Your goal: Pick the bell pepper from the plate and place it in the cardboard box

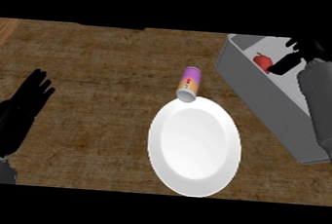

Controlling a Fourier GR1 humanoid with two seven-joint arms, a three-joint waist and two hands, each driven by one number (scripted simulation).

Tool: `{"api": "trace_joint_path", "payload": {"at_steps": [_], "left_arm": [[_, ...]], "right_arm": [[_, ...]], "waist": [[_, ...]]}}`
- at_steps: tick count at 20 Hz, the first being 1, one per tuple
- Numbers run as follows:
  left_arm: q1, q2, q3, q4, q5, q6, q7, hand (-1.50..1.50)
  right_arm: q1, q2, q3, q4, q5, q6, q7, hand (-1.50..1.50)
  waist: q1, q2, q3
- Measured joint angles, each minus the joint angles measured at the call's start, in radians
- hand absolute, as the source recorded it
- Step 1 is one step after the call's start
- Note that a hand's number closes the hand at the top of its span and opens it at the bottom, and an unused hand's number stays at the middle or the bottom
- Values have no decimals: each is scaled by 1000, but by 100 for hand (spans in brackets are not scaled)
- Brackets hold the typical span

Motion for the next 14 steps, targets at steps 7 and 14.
{"api": "trace_joint_path", "payload": {"at_steps": [7, 14], "left_arm": [[1, -8, -2, -9, 0, 3, 1, 0], [21, -3, 11, -7, 0, 2, -4, 0]], "right_arm": [[4, 25, -111, 6, -130, -127, -127, -150], [14, 3, -294, -50, -344, -183, -214, -150]], "waist": [[-3, -1, 1], [-14, -5, 1]]}}
